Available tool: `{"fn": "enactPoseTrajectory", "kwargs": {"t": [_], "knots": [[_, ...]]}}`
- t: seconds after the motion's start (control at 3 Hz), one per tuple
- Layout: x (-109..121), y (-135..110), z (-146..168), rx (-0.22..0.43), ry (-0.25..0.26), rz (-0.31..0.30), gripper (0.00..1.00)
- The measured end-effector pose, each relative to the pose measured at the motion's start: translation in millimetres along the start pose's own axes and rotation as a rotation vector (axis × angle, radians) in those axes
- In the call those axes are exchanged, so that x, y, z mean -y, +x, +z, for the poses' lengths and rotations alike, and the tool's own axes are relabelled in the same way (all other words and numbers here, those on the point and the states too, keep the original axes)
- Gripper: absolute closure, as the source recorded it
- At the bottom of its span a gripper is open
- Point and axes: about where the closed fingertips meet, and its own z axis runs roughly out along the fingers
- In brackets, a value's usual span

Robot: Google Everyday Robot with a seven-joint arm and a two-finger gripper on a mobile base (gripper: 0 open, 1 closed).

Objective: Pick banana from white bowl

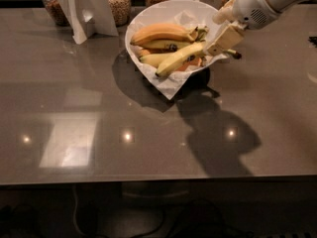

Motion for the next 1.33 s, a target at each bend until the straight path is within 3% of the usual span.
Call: {"fn": "enactPoseTrajectory", "kwargs": {"t": [1.33], "knots": [[-4.7,-6.5,40.5,0.029,-0.048,-0.025,0.44]]}}
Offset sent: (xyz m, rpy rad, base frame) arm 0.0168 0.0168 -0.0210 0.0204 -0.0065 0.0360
